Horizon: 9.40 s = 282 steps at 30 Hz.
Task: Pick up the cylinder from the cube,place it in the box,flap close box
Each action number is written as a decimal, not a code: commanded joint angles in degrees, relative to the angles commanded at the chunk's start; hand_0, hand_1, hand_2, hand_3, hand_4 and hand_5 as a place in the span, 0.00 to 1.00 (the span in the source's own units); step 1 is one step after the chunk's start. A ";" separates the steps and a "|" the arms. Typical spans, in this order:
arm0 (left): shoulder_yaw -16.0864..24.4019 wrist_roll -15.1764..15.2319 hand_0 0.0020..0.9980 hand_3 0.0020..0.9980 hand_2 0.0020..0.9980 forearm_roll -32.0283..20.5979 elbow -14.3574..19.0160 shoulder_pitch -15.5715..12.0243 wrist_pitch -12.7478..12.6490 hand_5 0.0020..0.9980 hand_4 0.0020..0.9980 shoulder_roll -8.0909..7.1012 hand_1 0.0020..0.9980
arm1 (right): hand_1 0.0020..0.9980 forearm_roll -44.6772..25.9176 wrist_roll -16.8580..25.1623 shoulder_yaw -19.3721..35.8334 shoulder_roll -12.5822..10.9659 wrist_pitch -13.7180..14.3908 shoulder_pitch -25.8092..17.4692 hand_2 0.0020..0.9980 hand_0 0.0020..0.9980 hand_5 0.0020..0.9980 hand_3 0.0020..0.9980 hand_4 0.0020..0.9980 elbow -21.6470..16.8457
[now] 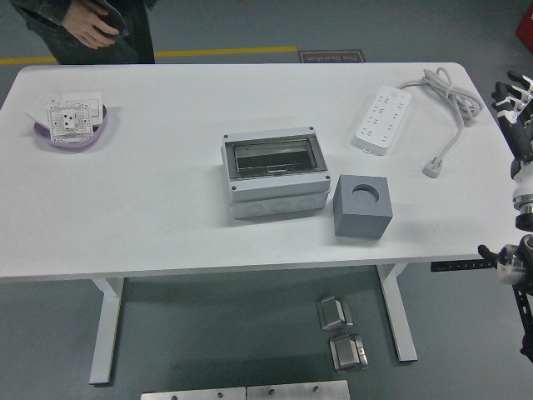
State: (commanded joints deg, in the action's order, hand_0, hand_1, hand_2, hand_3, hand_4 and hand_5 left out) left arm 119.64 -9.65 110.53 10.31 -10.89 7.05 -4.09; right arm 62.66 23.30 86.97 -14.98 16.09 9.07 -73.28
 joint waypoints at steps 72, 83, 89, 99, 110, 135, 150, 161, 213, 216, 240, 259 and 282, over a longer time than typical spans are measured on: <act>2.90 0.01 0.68 0.59 0.56 3.07 0.00 -0.33 0.25 0.04 0.49 0.85 0.65 | 0.75 -5.69 -1.70 -2.03 0.44 -2.27 -1.13 0.79 0.79 0.60 0.81 0.93 -0.47; 1.96 -0.22 0.68 0.59 0.56 2.50 0.00 -0.15 0.18 0.04 0.50 0.73 0.65 | 0.75 -2.94 -1.98 -2.08 0.78 -0.89 -1.24 0.78 0.79 0.60 0.80 0.92 -0.33; 1.68 -0.21 0.68 0.59 0.56 2.01 0.00 -0.15 0.07 0.04 0.50 0.65 0.65 | 0.75 -4.85 0.96 -2.98 1.60 1.08 -1.54 0.78 0.79 0.60 0.80 0.92 -0.24; 2.61 -0.16 0.68 0.59 0.56 2.62 0.00 -0.43 0.21 0.04 0.50 1.24 0.65 | 0.79 -14.16 12.98 -10.42 4.64 4.27 -3.07 0.83 0.79 0.52 0.81 0.91 0.45; 1.31 -0.14 0.68 0.59 0.56 1.18 0.00 -0.43 0.07 0.04 0.50 1.12 0.65 | 0.83 -13.87 13.66 -17.95 6.39 2.77 -1.39 0.87 0.81 0.31 0.87 0.88 4.85; -0.74 -0.37 0.68 0.59 0.56 -0.70 0.00 -0.46 -0.13 0.04 0.50 1.18 0.65 | 0.82 -6.98 9.10 -21.29 7.22 0.97 2.13 0.81 0.84 0.25 0.85 0.87 10.22; -0.73 -0.40 0.68 0.59 0.56 -0.31 0.00 -0.34 -0.05 0.04 0.49 1.21 0.65 | 0.79 -2.91 5.66 -24.42 6.91 1.29 5.40 0.76 0.82 0.28 0.80 0.88 14.52; -1.16 -0.37 0.68 0.59 0.56 -0.71 0.00 -0.20 -0.12 0.04 0.49 1.13 0.65 | 0.79 3.48 3.37 -24.79 7.10 2.82 6.32 0.76 0.81 0.28 0.78 0.88 15.62; -4.05 -0.28 0.68 0.59 0.57 -3.57 0.00 0.11 -0.39 0.05 0.50 1.13 0.66 | 0.36 8.99 -3.04 -28.17 6.22 9.05 9.43 0.32 0.59 0.00 0.22 0.00 12.75; -3.82 -0.28 0.68 0.59 0.57 -3.35 0.00 0.08 -0.38 0.05 0.50 1.08 0.66 | 0.36 10.10 -4.49 -29.95 5.67 9.32 12.11 0.32 0.59 0.00 0.22 0.00 12.91; -4.49 -0.62 0.68 0.59 0.57 -3.24 0.00 0.43 -0.37 0.06 0.52 -0.34 0.66 | 0.28 41.14 -26.93 -51.36 12.47 -1.58 38.98 0.31 0.47 0.00 0.21 0.00 24.15; -6.15 -0.71 0.68 0.60 0.57 -3.96 0.00 1.27 -0.38 0.07 0.52 -0.83 0.66 | 0.29 39.06 -23.03 -57.86 14.61 -2.21 41.79 0.31 0.48 0.00 0.22 0.00 31.96; -7.28 -0.73 0.68 0.60 0.57 -4.33 0.00 2.00 -0.43 0.07 0.52 -0.95 0.66 | 0.71 44.28 -21.29 -57.10 14.00 -1.82 41.15 0.77 0.71 0.19 0.89 0.87 32.63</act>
State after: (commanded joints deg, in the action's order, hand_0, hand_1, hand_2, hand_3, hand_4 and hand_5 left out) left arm 112.36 -10.38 106.19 10.31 -8.88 6.62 -5.05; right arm 106.93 2.01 29.87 -0.98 14.27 50.23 -40.65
